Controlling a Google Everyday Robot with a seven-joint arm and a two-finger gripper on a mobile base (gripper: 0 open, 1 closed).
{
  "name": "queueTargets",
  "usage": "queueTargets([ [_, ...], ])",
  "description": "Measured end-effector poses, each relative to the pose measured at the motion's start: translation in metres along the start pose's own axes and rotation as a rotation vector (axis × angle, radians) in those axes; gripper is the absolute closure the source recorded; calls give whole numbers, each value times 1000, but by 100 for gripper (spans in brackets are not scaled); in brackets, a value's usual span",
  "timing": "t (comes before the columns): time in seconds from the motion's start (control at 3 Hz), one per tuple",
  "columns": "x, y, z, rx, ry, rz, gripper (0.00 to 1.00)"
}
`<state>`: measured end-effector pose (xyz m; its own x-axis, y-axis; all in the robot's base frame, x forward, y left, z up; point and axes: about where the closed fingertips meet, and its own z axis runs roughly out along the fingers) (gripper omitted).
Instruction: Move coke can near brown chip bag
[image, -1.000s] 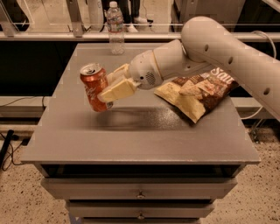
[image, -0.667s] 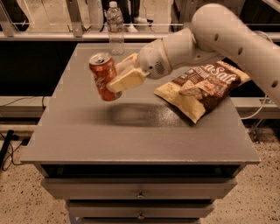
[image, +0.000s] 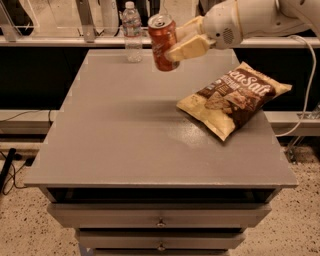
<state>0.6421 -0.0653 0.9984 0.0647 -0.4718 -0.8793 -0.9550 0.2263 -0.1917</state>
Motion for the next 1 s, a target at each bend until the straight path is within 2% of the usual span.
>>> queueTargets([
  [0.33,29,-31,-24,76,7,50,100],
  [0.67,55,-45,-30,108,16,101,100],
  [1.0,82,-54,-27,117,14,149,100],
])
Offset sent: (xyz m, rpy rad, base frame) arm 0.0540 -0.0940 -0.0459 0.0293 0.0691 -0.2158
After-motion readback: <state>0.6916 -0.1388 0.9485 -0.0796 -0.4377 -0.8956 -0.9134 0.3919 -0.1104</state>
